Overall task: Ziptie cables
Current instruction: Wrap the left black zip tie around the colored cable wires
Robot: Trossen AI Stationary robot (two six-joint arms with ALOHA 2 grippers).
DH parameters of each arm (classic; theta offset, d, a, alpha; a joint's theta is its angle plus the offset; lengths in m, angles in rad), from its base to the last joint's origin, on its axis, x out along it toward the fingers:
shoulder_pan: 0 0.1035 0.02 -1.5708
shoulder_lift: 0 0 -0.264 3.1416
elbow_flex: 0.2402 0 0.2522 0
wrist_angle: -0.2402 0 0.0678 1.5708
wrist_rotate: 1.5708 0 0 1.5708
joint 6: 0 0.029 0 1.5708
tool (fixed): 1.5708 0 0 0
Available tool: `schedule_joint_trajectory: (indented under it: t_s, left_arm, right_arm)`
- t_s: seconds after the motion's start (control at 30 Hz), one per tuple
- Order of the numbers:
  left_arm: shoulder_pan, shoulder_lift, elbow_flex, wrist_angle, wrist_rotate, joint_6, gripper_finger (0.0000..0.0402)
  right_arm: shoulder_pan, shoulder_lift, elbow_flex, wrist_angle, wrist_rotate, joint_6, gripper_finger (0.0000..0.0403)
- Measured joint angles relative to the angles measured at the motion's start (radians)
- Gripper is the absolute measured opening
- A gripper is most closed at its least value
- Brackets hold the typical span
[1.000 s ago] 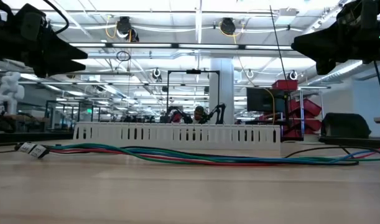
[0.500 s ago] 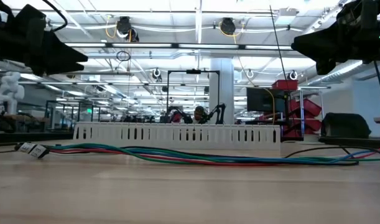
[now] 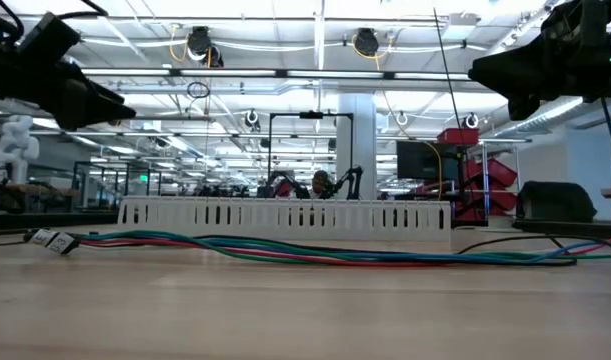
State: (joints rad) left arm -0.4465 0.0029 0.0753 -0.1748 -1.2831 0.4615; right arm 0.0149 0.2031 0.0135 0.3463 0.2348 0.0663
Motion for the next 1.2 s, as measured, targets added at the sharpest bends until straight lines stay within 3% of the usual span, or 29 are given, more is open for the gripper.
schedule_joint_trajectory:
  t_s: [0.43, 0.53, 0.77, 0.83, 0.97, 1.07, 1.2]
  left_arm:
    - [0.023, 0.001, 0.0, 0.046, 0.0, 0.038, 0.0299]
    - [0.029, 0.001, 0.0, 0.071, 0.024, -0.104, 0.0299]
    - [0.03, 0.001, 0.0, 0.066, 0.033, -0.728, 0.0299]
    - [0.03, 0.001, 0.0, 0.061, 0.033, -0.842, 0.0299]
    - [0.035, 0.002, 0.0, 0.091, -0.012, -0.943, 0.0299]
    - [0.051, 0.002, 0.0, 0.104, -0.059, -0.839, 0.0299]
    - [0.054, 0.002, 0.0, 0.106, -0.006, -0.796, 0.0299]
  right_arm:
    - [0.0, 0.0, 0.0, 0.0, 0.0, 0.0, 0.01]
    - [0.0, 0.0, 0.0, 0.0, 0.0, 0.0, 0.01]
    - [0.0, 0.0, 0.0, 0.0, 0.0, 0.0, 0.01]
    - [0.0, 0.0, 0.0, 0.0, 0.0, 0.0, 0.01]
    - [0.0, 0.0, 0.0, 0.0, 0.0, 0.0, 0.01]
    - [0.0, 0.0, 0.0, 0.0, 0.0, 0.0, 0.01]
    - [0.0, 0.0, 0.0, 0.0, 0.0, 0.0, 0.01]
